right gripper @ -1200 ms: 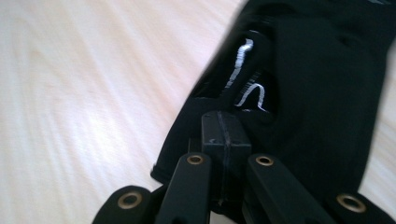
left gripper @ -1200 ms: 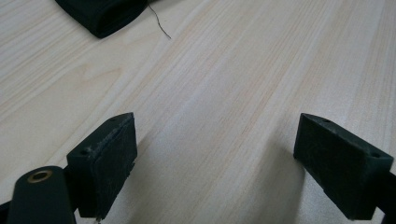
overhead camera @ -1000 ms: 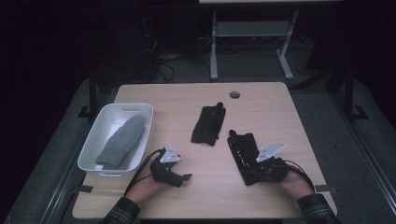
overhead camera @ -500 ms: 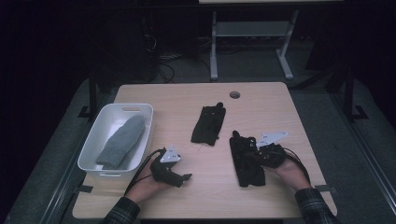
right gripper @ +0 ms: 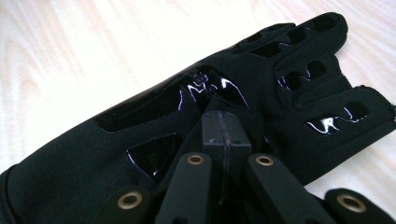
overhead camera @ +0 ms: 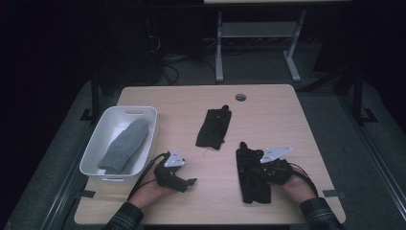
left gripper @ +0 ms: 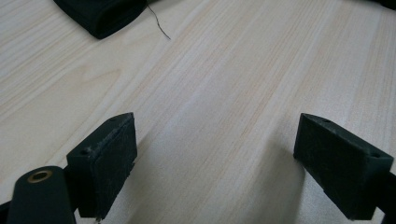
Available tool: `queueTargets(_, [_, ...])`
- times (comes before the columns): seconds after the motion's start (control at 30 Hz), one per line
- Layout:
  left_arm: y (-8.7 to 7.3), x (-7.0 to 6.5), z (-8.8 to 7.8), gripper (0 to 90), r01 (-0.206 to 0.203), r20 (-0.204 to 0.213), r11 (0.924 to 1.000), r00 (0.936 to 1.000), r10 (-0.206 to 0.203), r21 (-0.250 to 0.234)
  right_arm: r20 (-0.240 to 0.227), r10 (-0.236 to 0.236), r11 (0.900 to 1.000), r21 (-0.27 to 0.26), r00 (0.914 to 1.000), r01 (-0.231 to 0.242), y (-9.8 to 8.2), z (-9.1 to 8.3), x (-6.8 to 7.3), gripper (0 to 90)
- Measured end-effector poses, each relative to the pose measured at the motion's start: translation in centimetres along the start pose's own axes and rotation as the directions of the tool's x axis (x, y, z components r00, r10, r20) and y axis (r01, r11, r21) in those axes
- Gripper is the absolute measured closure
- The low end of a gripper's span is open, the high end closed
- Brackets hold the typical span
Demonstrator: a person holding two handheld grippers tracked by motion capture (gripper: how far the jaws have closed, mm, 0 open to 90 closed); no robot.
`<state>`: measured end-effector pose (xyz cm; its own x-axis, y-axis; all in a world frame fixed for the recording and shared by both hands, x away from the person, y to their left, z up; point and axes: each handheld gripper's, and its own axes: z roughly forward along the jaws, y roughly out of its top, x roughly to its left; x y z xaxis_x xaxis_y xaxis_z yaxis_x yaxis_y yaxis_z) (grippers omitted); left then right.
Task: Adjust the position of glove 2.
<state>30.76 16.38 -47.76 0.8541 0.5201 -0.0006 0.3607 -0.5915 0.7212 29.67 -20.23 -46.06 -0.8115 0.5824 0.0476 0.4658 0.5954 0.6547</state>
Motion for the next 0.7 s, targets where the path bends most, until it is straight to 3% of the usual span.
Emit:
queueTargets(0.17, [0.0,0.1,0.0,12.3,0.0,0.01,1.0,1.0,0.0,0.0,-0.003,-0.017,1.0,-0.001,0.9998,0.017,-0.1,-0.2,1.0,89.1])
queueTargets(0.3, [0.0,0.1,0.0,12.4,-0.006,0.014,1.0,0.9999,0.006,-0.001,0.037,0.01,0.998,-0.06,0.9992,-0.008,-0.2,-0.9,0.2,76.5])
queueTargets(0.43, [0.0,0.1,0.0,12.4,-0.003,0.014,1.0,0.9999,0.003,0.0,0.093,0.062,0.994,-0.091,0.9938,-0.053,-0.9,-1.6,-1.0,55.6])
queueTargets(0.53, [0.5,0.2,0.0,12.9,0.001,0.002,0.9992,1.0,-0.001,0.041,0.147,0.098,0.99,-0.115,0.9843,-0.082,-1.7,-2.0,-2.1,38.5])
queueTargets(0.7, [1.2,0.5,0.0,22.0,0.01,0.002,0.9988,0.9999,-0.01,0.048,0.206,0.18,0.98,-0.122,0.9618,-0.157,-3.4,-2.6,-4.2,27.2])
